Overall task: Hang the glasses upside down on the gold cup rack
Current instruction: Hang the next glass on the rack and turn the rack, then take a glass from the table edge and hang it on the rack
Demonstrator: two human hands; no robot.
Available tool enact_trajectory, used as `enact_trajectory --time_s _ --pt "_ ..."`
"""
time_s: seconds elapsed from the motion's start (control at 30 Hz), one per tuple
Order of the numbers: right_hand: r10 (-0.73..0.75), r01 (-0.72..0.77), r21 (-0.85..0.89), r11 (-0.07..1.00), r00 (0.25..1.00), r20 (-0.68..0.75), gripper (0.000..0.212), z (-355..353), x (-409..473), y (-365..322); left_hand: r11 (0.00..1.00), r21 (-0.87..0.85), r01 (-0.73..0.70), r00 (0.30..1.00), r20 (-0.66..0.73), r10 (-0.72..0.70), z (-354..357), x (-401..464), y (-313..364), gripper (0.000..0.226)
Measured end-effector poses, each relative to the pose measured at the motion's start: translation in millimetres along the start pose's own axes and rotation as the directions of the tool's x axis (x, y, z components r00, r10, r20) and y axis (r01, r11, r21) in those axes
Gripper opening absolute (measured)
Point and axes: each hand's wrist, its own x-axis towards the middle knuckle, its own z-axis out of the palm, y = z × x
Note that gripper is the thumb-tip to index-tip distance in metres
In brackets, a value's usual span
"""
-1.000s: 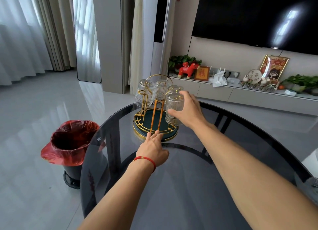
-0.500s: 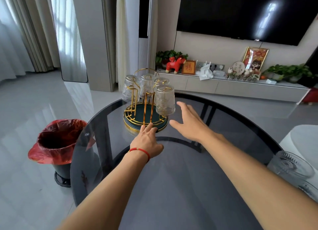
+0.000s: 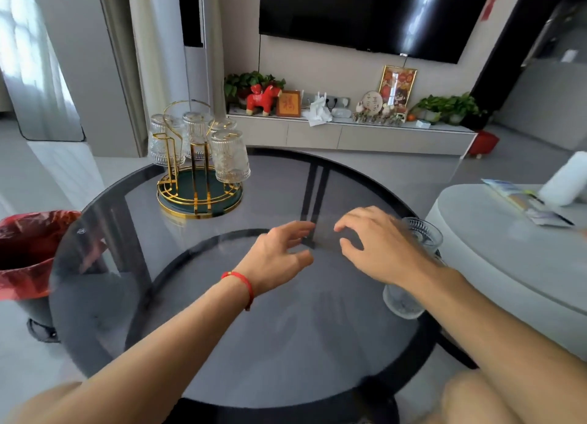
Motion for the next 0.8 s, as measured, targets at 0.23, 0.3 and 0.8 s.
enact_trajectory --time_s 0.23,0.3,0.8 --pt "0.294 -0.281 0.087 0.956 0.918 -0.268 0.030 -1 -69 31 0.995 0.017 -0.096 0.995 0.037 0.095 43 -31 12 0.058" --pt "0.391 -0.376 0.106 0.920 0.878 -0.277 0.039 3 -82 35 0.995 0.020 -0.102 0.994 0.032 0.101 47 -34 10 0.057" --pt "0.448 -0.415 0.260 0.872 0.891 -0.077 0.072 12 -95 27 0.998 -0.018 -0.067 0.997 0.038 0.067 53 -35 3 0.052"
